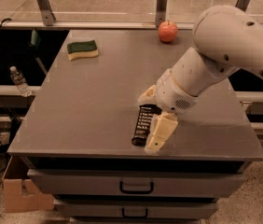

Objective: Pick rxbar chocolate

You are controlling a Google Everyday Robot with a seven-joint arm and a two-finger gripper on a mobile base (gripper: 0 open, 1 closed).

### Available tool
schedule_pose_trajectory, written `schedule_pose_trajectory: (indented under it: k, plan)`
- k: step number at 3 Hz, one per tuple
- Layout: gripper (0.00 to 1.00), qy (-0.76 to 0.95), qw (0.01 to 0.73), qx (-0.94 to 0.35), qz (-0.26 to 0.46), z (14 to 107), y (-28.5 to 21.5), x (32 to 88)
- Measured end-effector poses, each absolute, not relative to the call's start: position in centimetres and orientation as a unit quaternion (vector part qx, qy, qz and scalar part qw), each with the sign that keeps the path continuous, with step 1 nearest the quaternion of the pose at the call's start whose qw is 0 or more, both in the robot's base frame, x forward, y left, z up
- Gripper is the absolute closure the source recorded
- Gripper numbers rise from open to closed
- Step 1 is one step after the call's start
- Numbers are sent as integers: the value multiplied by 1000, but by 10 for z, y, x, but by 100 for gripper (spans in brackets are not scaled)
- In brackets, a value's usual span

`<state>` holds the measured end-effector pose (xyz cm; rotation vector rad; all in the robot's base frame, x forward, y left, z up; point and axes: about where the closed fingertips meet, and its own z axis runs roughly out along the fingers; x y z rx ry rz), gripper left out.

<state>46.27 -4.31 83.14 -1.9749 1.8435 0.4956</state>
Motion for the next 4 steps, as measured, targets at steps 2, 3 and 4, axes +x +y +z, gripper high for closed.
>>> schedule_pose_trajectory:
  k: [2,3,4]
  plan:
    - [65,668,207,-687,198,825,-24,473]
    - [88,668,207,-687,198,826,-24,473]
    - [100,668,207,-687,198,826,-24,473]
